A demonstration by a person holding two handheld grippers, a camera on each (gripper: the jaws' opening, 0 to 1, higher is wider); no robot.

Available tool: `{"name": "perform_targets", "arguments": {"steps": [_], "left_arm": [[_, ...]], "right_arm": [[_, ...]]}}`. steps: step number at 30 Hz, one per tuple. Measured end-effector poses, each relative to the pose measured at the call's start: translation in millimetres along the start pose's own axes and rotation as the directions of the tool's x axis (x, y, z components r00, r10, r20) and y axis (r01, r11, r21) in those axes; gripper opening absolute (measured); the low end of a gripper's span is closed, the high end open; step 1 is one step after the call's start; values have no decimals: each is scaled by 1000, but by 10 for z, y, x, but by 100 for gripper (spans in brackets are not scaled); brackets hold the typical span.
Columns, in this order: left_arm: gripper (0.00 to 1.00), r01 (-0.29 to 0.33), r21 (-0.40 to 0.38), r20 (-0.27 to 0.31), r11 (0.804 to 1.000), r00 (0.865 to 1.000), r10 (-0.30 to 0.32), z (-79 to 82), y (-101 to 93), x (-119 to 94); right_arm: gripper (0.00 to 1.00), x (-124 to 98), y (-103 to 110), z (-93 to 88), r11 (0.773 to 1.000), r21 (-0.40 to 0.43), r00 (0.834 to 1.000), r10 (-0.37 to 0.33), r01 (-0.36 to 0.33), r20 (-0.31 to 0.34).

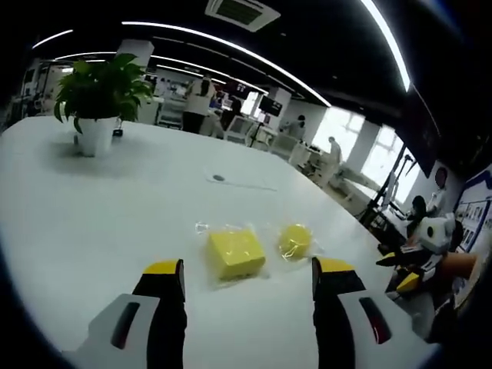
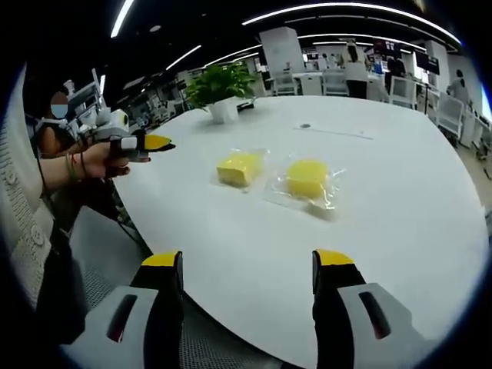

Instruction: Compare the silicone blocks by pressing each to a similar depth, holding the contact briefly, and releasing to observe deformation and rebound differences across the visible hardness samples.

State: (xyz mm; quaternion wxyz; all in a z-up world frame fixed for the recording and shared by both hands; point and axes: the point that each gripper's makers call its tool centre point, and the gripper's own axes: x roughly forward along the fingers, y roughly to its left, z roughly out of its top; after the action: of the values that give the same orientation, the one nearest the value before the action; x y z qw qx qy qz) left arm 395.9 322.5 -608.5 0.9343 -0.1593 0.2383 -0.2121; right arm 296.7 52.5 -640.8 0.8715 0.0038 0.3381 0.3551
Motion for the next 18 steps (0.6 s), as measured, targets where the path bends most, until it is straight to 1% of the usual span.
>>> {"name": "perform_targets", "arguments": {"steps": [3, 5, 7, 11, 17, 18], "left_arm": [[66, 1, -8, -11, 1000, 1000, -1, -17, 64, 95], [66, -1, -24, -15, 1000, 1000, 1, -24, 116, 167], [66, 5, -59, -13, 998, 1000, -5, -18, 152, 248], [65, 12, -81, -30, 997, 999, -14, -32, 228, 420], [63, 29, -97, -47, 995, 998, -34, -19, 292, 681], [63, 34, -123, -49, 992, 998, -40, -16, 293, 731]], "right_arm": [[63, 10, -17, -6, 1000, 6, 1000, -4, 4, -8], [63, 23, -36, -13, 1000, 12, 1000, -8, 8, -13], [63, 41, -59, -18, 1000, 15, 1000, -12, 12, -20], [63, 64, -96, -20, 1000, 26, 999, -16, 17, -29], [63, 82, -131, -50, 999, 34, 998, -16, 18, -54], [63, 83, -145, -49, 999, 36, 998, -18, 20, -55]]}}
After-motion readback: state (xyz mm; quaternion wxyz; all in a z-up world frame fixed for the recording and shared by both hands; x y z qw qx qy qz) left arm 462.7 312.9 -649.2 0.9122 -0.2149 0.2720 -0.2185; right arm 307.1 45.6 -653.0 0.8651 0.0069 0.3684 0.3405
